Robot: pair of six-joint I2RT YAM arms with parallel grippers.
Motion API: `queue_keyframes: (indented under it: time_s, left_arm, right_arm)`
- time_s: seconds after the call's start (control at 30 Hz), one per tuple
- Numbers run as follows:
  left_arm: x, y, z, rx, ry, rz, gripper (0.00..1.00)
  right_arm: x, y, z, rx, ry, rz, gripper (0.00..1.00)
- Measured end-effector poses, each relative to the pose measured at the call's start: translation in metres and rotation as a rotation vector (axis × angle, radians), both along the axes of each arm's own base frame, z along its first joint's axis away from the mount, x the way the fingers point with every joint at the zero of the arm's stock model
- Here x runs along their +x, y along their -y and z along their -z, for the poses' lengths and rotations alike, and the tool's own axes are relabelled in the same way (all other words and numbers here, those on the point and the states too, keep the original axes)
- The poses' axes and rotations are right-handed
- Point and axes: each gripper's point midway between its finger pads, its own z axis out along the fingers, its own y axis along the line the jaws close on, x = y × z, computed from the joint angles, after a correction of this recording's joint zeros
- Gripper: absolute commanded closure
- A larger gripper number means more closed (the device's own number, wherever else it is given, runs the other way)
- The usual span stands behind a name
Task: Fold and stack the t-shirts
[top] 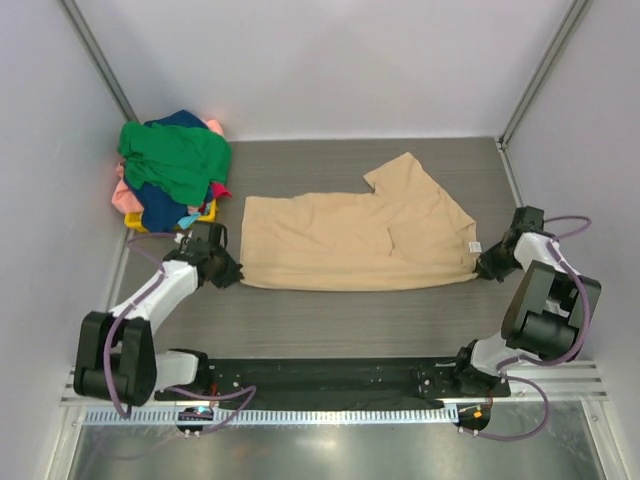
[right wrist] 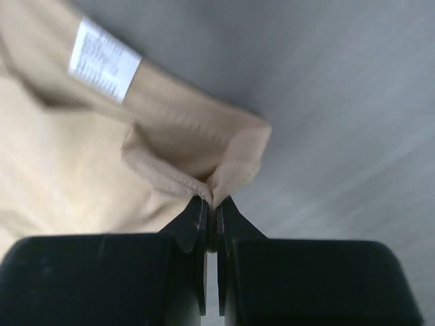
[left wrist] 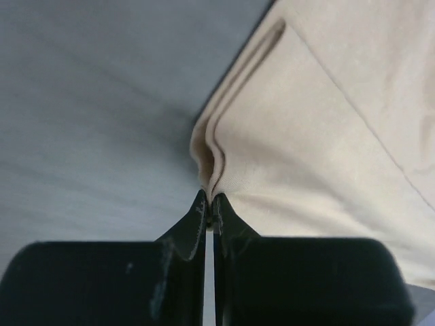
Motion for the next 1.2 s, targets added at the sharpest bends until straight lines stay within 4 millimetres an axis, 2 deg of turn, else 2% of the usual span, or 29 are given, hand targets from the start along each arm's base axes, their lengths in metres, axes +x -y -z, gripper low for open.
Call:
queue_keyframes:
  time_s: [0.03, 0.1, 0.13, 0.2, 0.23, 0.3, 0.33, 0.47, 0.57, 0.63, 0.67, 0.77, 0.83, 0.93, 1.07, 1.2]
  left_arm:
    - [-0.018, -0.002, 0.008, 0.003, -0.030, 0.000, 1.00]
    - [-0.037, -0.004, 0.011, -0.003, -0.037, -0.004, 0.99]
    - [-0.044, -0.005, 0.009, -0.010, -0.029, -0.008, 0.96]
    - [-0.050, -0.005, 0.001, -0.021, 0.008, -0.011, 0.88]
    - [-0.053, -0.006, -0.003, -0.026, 0.029, -0.015, 0.68]
    - [-0.061, -0.007, -0.012, -0.036, 0.064, -0.022, 0.52]
    - [-0.066, -0.008, -0.017, -0.043, 0.080, -0.029, 0.39]
    - [-0.078, -0.008, -0.042, -0.070, 0.167, -0.030, 0.34]
    - [-0.083, -0.007, -0.057, -0.078, 0.200, -0.015, 0.33]
    - [-0.082, -0.006, -0.071, -0.071, 0.218, 0.011, 0.30]
    - [-0.081, -0.006, -0.079, -0.062, 0.220, 0.026, 0.32]
    - [-0.071, -0.005, -0.106, -0.030, 0.253, 0.085, 0.31]
    - [-0.068, -0.006, -0.118, 0.001, 0.260, 0.122, 0.28]
    - [-0.067, -0.009, -0.125, 0.056, 0.266, 0.176, 0.26]
    - [-0.071, -0.016, -0.130, 0.108, 0.292, 0.209, 0.27]
    - [-0.075, -0.017, -0.138, 0.116, 0.338, 0.225, 0.27]
  right_arm:
    - [-0.016, 0.002, 0.008, 0.022, -0.040, 0.031, 0.98]
    - [-0.033, 0.004, 0.012, 0.039, -0.062, 0.067, 0.88]
    - [-0.038, 0.004, 0.009, 0.041, -0.060, 0.081, 0.64]
    - [-0.044, 0.006, -0.002, 0.028, -0.025, 0.110, 0.32]
    - [-0.045, 0.007, -0.010, 0.013, 0.005, 0.119, 0.14]
    - [-0.046, 0.008, -0.026, -0.016, 0.062, 0.126, 0.10]
    - [-0.047, 0.008, -0.034, -0.028, 0.090, 0.127, 0.09]
    - [-0.044, 0.002, -0.061, -0.030, 0.187, 0.109, 0.09]
    - [-0.027, -0.007, -0.088, -0.032, 0.255, 0.054, 0.08]
    - [-0.004, -0.017, -0.110, -0.050, 0.289, -0.022, 0.08]
    - [0.015, -0.028, -0.127, -0.058, 0.313, -0.084, 0.08]
    - [0.084, -0.061, -0.165, -0.100, 0.387, -0.268, 0.07]
    - [0.128, -0.083, -0.172, -0.120, 0.417, -0.365, 0.07]
    - [0.176, -0.101, -0.161, -0.141, 0.405, -0.457, 0.07]
    - [0.243, -0.109, -0.134, -0.197, 0.378, -0.535, 0.07]
    - [0.298, -0.114, -0.102, -0.270, 0.358, -0.596, 0.07]
